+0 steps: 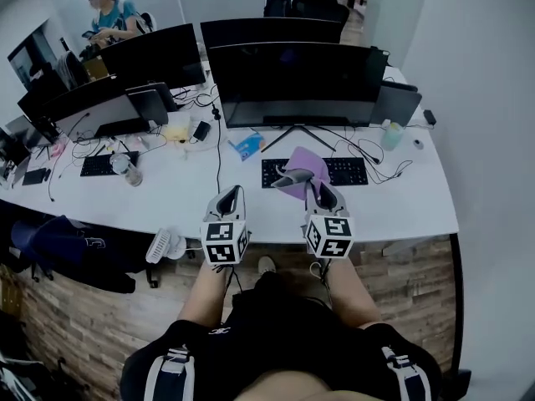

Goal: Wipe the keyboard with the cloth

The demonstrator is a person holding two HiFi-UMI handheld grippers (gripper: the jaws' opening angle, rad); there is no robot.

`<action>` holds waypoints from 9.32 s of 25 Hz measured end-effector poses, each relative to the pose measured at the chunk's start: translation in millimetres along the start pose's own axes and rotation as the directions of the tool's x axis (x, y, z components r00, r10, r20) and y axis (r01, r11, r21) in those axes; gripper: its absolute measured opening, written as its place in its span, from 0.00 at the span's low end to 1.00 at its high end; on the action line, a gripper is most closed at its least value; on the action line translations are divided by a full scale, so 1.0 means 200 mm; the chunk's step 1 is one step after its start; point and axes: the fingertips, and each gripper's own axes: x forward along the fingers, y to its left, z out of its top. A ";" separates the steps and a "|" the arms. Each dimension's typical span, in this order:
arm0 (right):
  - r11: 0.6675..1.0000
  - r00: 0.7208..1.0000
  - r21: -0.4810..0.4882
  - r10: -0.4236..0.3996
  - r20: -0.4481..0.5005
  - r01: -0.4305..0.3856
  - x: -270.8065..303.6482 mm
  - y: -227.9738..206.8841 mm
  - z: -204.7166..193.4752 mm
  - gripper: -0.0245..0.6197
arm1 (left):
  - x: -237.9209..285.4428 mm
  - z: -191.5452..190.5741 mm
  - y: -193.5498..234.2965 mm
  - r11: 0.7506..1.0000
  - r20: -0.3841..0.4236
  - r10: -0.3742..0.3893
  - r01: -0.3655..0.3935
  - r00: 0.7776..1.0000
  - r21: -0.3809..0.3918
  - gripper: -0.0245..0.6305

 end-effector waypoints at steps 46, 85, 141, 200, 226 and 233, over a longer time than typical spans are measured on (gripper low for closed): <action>0.996 0.908 -0.074 0.020 -0.419 -0.056 1.60 -0.02 -0.70 0.18 | 1.11 -0.13 0.84 0.994 -0.145 -0.009 -0.007 0.989 -0.110 0.05; 0.962 0.711 -0.143 0.069 -0.700 -0.234 1.53 0.02 -1.26 0.18 | 1.04 -0.13 0.79 0.992 -0.163 0.041 -0.060 0.986 -0.111 0.05; 0.972 0.736 -0.108 0.082 -0.672 -0.207 0.99 -0.98 -1.24 0.18 | 1.42 -0.09 -0.36 0.995 -0.166 -0.048 0.033 0.985 -0.095 0.05; 0.984 0.717 -0.165 -0.166 -0.677 0.072 0.97 -1.92 -1.08 0.18 | 1.38 -0.07 -0.66 1.000 -0.204 -0.005 0.003 0.979 -0.008 0.05; 0.890 0.709 -0.435 -0.395 -0.584 0.137 1.10 -1.54 -1.10 0.16 | 1.27 -0.09 -0.14 0.999 -0.199 0.019 -0.025 0.980 -0.031 0.05; 0.884 0.709 -0.446 -0.406 -0.577 0.144 1.15 -1.38 -1.10 0.16 | 1.23 -0.09 0.02 0.999 -0.193 0.022 -0.030 0.981 -0.040 0.05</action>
